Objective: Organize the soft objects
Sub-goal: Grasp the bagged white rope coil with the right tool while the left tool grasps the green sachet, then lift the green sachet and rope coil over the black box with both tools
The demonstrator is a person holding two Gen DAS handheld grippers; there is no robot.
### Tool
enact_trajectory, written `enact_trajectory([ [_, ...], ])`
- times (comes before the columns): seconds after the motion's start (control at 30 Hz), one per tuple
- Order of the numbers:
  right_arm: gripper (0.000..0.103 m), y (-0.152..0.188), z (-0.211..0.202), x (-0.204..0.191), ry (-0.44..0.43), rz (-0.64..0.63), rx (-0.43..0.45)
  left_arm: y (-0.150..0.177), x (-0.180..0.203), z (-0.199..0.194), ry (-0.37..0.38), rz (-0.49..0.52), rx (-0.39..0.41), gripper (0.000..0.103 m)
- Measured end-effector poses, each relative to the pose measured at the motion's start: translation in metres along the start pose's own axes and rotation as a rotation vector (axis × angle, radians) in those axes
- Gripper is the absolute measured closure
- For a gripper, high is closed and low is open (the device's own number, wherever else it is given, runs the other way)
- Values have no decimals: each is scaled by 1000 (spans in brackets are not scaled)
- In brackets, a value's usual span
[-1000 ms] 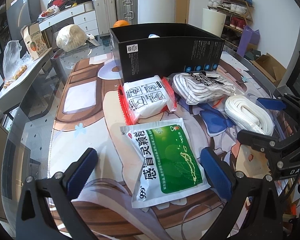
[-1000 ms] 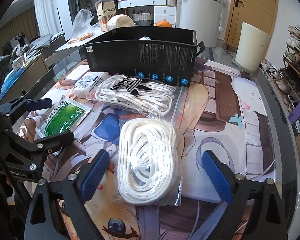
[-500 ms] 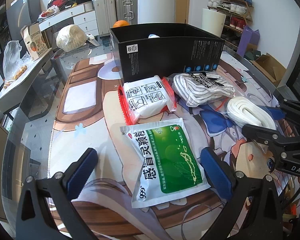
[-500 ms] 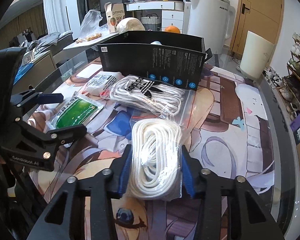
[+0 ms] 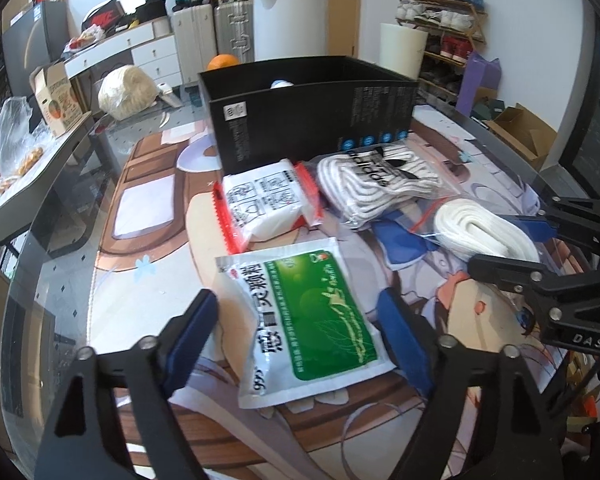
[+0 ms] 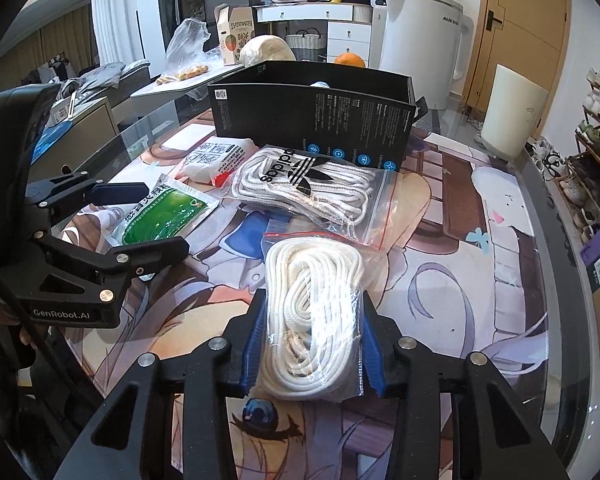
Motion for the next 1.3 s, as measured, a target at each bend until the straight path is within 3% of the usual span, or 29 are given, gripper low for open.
enact_trajectory([
  [0.13,61,0,-1,-1,-2,-3,1,1,10,-4,22,28,27,48],
  [0.37,61,1,-1,-1,-2,-5,1,2,16,-7,39,33,51,63],
  [0.8,63,-1,-1,-4,-3,-29,7,1,14,-9,69,2,65,68],
  [1.3,64,-4,-28,-8,-53,-25,98,-7,10,-26,87,-22,131,68],
])
Point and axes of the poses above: each gripper's, at about its wrist camera, not at the fingertips, and z roughly the way its jaws point, x to its right, y to its underside, the point moved 6 cm from there along z, roughly the way its jaws point, and after that the axes turned 1 degree about z, right-handed, at the moved point
